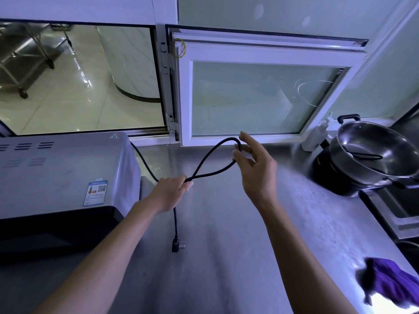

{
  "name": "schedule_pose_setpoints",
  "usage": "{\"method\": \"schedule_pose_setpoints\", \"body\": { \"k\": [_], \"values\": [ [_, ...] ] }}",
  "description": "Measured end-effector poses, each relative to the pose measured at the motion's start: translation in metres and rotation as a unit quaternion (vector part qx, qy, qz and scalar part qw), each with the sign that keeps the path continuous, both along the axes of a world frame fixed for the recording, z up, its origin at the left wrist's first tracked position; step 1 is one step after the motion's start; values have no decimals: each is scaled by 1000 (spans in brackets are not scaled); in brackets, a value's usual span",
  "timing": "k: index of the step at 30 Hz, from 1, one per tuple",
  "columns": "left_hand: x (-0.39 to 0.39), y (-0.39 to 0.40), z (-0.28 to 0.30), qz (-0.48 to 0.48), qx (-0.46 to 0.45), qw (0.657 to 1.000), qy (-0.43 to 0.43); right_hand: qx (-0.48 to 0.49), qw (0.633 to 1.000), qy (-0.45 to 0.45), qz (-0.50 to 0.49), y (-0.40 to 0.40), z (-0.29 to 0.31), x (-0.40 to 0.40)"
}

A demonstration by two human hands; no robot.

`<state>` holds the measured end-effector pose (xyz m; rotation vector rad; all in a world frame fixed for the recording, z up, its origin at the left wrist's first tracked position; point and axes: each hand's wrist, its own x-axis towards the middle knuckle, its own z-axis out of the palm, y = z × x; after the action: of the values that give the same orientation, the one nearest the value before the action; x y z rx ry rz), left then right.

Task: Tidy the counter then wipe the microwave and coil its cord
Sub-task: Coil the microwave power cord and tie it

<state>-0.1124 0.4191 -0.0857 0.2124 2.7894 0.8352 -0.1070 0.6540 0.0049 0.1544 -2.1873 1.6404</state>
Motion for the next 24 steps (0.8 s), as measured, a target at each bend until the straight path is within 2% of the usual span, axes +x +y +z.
{"method": "schedule_pose_setpoints", "body": {
  "k": [3, 8, 15, 24],
  "values": [
    [2, -2, 0, 17, 12, 1000, -22, 14, 1000, 9, 22, -3, -4, 4],
    [4, -6, 1, 18, 16, 999, -35, 102, 991, 65, 57, -6, -13, 7],
    [9, -4, 0, 1, 9, 999, -47, 177, 975, 113, 76, -12, -22, 4],
    [15, 7, 5, -56, -32, 998, -26, 198, 968, 120, 92, -30, -17, -9]
  ]
}}
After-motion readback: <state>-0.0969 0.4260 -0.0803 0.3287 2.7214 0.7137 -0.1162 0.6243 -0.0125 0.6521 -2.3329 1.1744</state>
